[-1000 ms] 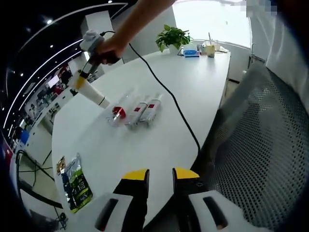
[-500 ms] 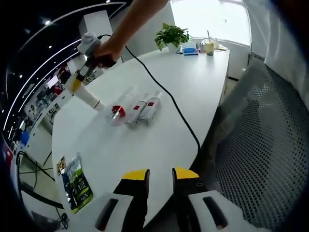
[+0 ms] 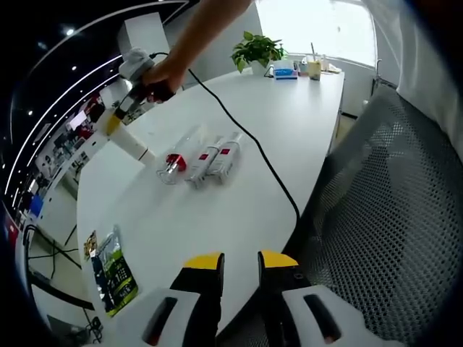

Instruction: Arrange the skincare products in the storage area until every visible bottle or jar stands upright without overlapping.

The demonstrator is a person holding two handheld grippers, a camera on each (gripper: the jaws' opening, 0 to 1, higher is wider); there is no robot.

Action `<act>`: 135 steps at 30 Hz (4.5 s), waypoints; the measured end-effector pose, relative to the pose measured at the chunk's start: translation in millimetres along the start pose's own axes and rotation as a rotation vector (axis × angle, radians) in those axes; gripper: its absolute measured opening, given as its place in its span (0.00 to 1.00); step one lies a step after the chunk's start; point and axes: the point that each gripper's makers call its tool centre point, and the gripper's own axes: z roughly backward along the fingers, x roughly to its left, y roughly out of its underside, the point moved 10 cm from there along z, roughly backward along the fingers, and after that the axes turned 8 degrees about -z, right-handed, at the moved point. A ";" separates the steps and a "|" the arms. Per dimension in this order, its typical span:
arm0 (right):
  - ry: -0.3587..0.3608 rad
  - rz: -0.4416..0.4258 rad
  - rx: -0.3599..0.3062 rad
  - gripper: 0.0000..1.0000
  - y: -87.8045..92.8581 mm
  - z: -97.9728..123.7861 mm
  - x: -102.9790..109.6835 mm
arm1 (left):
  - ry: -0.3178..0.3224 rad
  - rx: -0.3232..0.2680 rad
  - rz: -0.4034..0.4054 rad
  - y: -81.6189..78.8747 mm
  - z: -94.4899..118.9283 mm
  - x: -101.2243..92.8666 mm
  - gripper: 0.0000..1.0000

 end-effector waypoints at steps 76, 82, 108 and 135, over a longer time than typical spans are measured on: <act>0.051 0.203 0.816 0.12 -58.7 1.5 13.3 | -0.066 -0.050 -0.040 -2.8 4.4 0.3 0.19; 0.041 0.232 0.891 0.10 -54.5 -7.5 10.8 | -0.072 -0.051 -0.036 -2.9 5.2 1.8 0.19; 0.033 0.226 1.004 0.05 -54.2 2.6 -6.9 | -0.061 -0.034 -0.034 -2.1 4.9 2.7 0.19; 0.056 0.231 1.147 0.03 -46.9 39.9 -24.1 | -0.055 -0.023 -0.029 -0.5 3.6 1.7 0.19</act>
